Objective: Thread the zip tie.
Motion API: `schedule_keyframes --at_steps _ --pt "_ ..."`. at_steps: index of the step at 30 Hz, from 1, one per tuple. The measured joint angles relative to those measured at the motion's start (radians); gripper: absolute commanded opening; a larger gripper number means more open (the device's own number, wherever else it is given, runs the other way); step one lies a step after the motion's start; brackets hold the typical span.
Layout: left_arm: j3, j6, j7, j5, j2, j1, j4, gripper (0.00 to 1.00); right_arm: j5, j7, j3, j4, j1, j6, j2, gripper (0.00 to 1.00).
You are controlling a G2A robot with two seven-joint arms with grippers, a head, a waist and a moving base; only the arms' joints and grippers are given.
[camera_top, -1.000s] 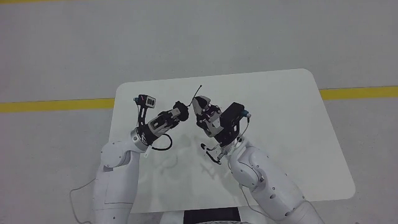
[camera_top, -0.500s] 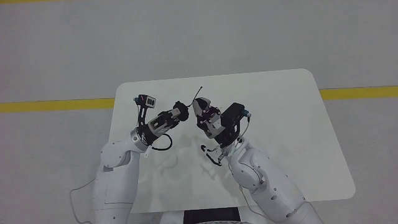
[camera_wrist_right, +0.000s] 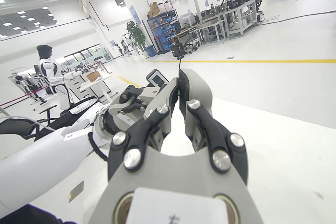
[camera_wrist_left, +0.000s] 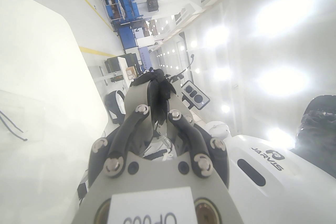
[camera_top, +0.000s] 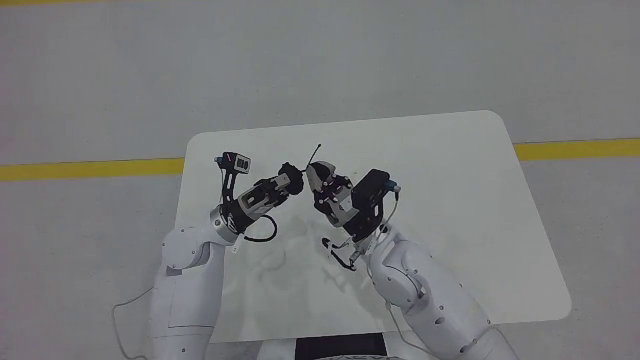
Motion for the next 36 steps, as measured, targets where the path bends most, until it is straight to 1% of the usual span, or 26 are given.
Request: schedule_keyframes --at_steps 12,20,36 --pt "0.000 0.000 0.000 0.000 0.000 0.000 0.000 0.00 -0.042 -0.021 -0.022 0.021 0.019 0.029 -0.007 0.00" --pt "0.000 0.000 0.000 0.000 0.000 0.000 0.000 0.00 -0.059 -0.027 -0.019 0.029 0.025 0.040 -0.008 0.00" --pt "0.000 0.000 0.000 0.000 0.000 0.000 0.000 0.00 -0.069 -0.005 -0.008 0.031 0.014 0.017 -0.005 0.00"
